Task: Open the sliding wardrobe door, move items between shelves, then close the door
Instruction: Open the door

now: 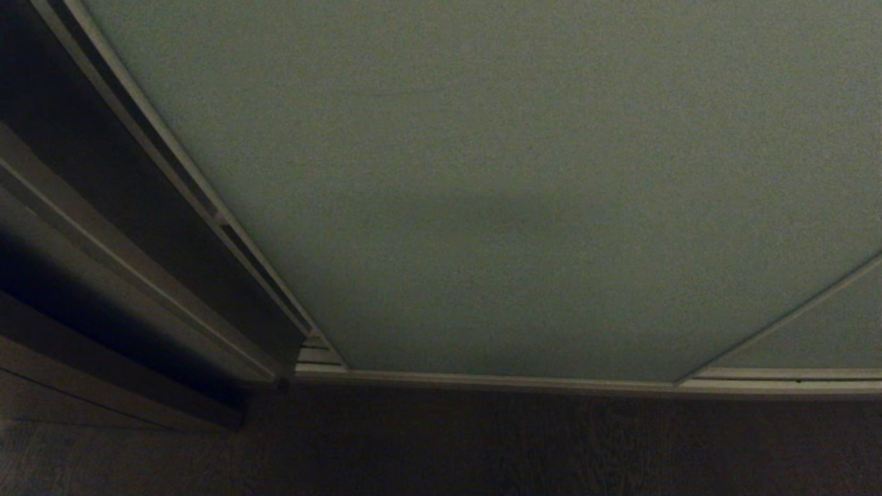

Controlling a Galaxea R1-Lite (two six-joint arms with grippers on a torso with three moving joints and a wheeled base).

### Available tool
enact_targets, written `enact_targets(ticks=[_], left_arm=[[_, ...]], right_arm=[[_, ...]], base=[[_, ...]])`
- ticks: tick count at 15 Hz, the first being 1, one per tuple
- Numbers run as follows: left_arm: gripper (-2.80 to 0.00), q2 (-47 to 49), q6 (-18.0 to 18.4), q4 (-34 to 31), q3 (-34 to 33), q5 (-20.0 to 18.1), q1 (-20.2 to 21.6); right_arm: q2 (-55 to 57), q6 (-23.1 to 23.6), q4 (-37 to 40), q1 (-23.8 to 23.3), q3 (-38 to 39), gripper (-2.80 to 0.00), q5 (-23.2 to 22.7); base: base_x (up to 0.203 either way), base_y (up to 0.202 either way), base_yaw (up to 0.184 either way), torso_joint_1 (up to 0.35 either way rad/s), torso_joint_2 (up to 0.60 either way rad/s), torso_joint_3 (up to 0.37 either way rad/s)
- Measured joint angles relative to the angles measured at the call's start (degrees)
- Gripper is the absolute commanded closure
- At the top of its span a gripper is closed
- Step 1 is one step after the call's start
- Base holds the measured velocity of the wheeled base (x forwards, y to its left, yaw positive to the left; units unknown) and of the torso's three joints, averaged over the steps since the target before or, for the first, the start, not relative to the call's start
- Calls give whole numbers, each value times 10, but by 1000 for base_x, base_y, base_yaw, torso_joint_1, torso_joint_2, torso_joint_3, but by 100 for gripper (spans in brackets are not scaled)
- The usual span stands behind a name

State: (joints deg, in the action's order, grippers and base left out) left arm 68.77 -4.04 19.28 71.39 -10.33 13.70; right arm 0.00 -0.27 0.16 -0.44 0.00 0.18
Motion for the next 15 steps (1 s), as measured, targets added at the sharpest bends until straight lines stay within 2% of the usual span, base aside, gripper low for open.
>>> enact_targets(ticks=[6,11,15], left_arm=[[0,69,-2,-32,82,-5,-27],[0,124,0,-50,146,3,-94],[0,154,2,-50,170,4,-130]], right_arm=[[0,0,0,0,0,0,0],[0,0,0,0,0,0,0],[0,0,0,0,0,0,0]], base=[[0,0,0,0,0,0],[0,0,0,0,0,0],[0,0,0,0,0,0]])
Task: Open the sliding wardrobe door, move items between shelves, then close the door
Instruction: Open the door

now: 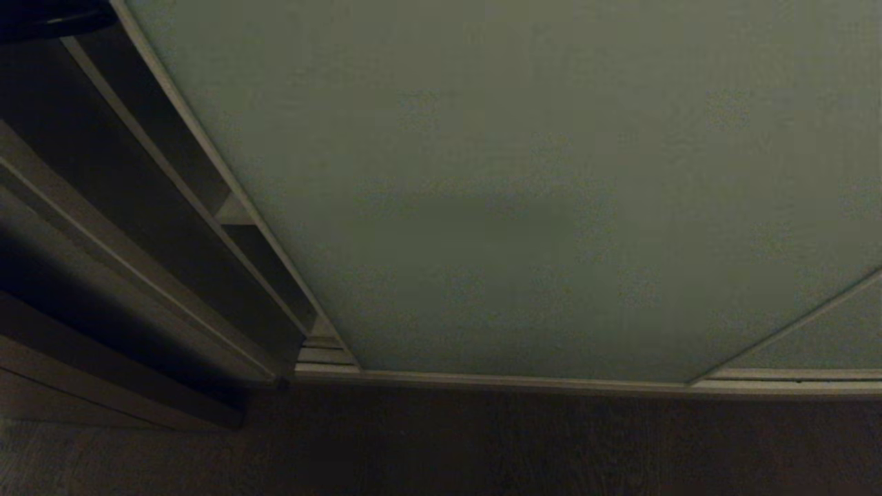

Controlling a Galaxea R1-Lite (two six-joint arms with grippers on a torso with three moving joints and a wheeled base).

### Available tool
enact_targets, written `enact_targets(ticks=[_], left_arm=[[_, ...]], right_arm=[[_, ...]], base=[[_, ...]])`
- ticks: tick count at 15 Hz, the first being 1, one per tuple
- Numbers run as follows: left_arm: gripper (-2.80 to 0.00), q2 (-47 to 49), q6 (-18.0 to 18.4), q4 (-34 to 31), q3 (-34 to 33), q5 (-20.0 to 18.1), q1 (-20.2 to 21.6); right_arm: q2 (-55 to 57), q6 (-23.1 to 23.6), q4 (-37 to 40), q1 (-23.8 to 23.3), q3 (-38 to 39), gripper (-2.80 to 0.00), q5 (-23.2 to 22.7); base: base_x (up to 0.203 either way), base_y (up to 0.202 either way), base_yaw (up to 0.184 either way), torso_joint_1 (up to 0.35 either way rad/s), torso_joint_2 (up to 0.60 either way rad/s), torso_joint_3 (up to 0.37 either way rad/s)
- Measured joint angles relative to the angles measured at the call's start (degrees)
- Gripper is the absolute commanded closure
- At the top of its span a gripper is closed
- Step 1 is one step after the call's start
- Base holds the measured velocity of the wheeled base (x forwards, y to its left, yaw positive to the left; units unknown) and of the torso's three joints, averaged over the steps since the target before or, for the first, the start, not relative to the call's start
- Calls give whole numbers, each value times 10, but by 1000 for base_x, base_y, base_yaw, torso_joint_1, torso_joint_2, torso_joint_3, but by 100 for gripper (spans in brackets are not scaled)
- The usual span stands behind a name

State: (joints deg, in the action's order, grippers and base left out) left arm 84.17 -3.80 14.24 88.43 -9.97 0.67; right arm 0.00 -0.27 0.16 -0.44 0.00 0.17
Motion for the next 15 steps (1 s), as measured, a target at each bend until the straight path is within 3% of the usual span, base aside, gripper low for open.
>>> enact_targets(ticks=[3,7,15], left_arm=[[0,11,1,-20,18,1,-30],[0,13,-1,-100,56,4,-84],[0,50,2,-97,84,70,-240]], right_arm=[[0,0,0,0,0,0,0],[0,0,0,0,0,0,0],[0,0,0,0,0,0,0]], base=[[0,0,0,0,0,0],[0,0,0,0,0,0],[0,0,0,0,0,0]])
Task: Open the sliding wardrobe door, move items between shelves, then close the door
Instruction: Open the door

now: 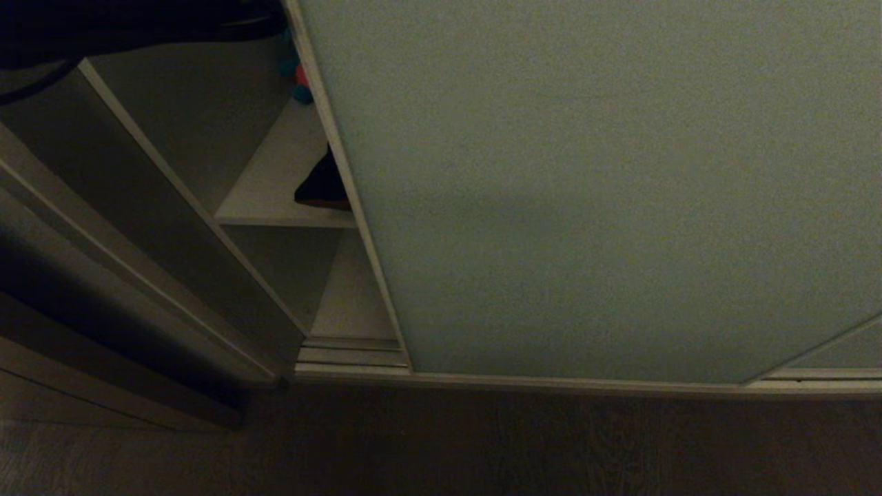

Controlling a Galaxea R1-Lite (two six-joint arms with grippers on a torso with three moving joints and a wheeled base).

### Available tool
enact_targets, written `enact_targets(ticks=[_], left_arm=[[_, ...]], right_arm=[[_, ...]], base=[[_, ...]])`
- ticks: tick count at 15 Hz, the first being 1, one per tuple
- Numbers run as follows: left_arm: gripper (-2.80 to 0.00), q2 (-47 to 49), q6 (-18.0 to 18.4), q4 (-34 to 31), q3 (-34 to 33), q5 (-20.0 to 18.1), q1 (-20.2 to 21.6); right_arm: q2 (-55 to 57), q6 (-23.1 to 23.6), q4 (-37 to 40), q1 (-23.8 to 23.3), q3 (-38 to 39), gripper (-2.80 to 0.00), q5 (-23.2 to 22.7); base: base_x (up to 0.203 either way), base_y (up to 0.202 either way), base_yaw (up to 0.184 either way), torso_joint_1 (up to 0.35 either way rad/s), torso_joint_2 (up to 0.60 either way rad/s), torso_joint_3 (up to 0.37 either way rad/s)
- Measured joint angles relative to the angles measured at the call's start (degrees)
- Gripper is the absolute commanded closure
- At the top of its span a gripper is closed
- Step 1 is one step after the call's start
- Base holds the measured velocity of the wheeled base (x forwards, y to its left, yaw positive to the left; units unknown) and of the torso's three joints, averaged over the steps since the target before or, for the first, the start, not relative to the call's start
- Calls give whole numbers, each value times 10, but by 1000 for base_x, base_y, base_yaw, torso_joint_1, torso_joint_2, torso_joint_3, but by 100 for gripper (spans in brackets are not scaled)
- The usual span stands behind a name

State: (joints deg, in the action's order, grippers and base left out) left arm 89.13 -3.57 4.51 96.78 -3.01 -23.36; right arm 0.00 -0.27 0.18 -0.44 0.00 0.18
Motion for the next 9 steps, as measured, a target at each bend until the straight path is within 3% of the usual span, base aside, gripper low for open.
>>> enact_targets(ticks=[3,9], left_arm=[[0,26,1,-3,17,17,-58],[0,82,9,-5,78,32,-136]], right_arm=[[0,0,0,0,0,0,0],[0,0,0,0,0,0,0]], base=[[0,0,0,0,0,0],[0,0,0,0,0,0]])
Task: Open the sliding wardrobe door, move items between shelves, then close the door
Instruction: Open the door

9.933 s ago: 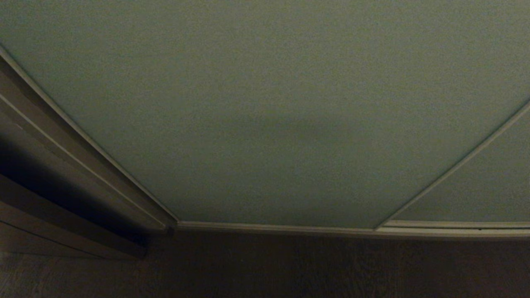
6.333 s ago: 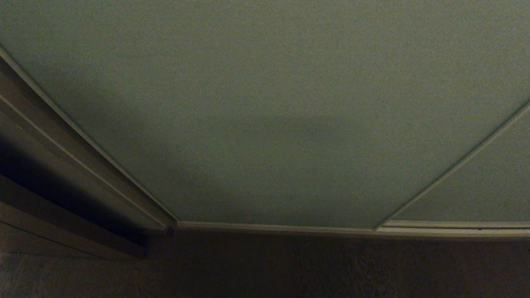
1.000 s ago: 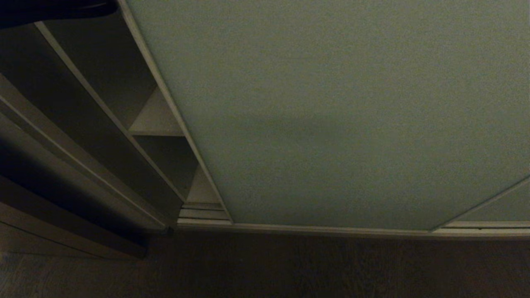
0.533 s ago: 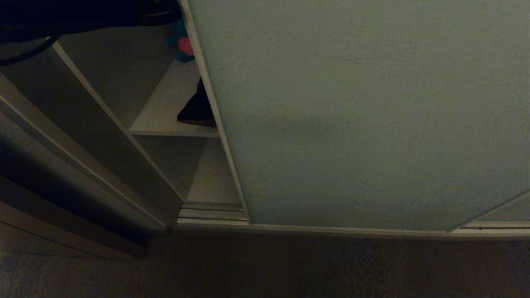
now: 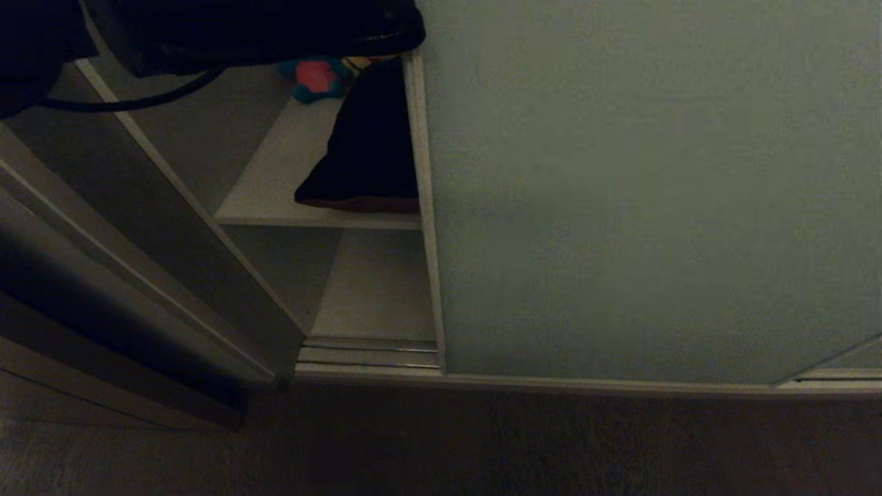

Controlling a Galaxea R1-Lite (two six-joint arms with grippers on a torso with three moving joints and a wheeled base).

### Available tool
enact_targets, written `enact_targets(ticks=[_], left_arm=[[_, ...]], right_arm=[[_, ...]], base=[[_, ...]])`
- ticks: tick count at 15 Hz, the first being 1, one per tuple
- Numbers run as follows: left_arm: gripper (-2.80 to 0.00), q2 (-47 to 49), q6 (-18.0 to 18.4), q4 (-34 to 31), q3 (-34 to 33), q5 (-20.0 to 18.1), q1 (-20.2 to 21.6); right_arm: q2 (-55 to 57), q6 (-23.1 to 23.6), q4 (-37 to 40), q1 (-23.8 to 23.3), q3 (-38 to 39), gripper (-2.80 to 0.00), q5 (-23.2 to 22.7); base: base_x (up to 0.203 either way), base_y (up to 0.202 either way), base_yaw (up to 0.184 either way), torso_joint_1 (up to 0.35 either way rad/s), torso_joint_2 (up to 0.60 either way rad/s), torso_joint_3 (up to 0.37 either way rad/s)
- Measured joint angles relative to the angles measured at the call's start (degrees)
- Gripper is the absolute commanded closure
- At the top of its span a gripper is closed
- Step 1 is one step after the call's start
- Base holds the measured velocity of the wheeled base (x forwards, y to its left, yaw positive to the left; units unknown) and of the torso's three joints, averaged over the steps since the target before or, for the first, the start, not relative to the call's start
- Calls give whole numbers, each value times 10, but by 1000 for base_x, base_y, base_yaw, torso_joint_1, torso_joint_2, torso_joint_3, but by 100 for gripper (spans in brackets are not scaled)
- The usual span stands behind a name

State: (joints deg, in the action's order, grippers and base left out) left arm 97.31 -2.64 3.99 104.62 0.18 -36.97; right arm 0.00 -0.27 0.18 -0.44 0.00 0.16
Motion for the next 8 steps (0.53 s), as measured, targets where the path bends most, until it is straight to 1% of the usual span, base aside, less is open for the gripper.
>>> enact_targets(ticks=[3,6,8], left_arm=[[0,17,1,0,22,3,-41],[0,30,1,1,40,15,-88],[0,31,0,-1,44,20,-105]], right_arm=[[0,0,0,0,0,0,0],[0,0,0,0,0,0,0],[0,0,0,0,0,0,0]], base=[[0,0,0,0,0,0],[0,0,0,0,0,0],[0,0,0,0,0,0]])
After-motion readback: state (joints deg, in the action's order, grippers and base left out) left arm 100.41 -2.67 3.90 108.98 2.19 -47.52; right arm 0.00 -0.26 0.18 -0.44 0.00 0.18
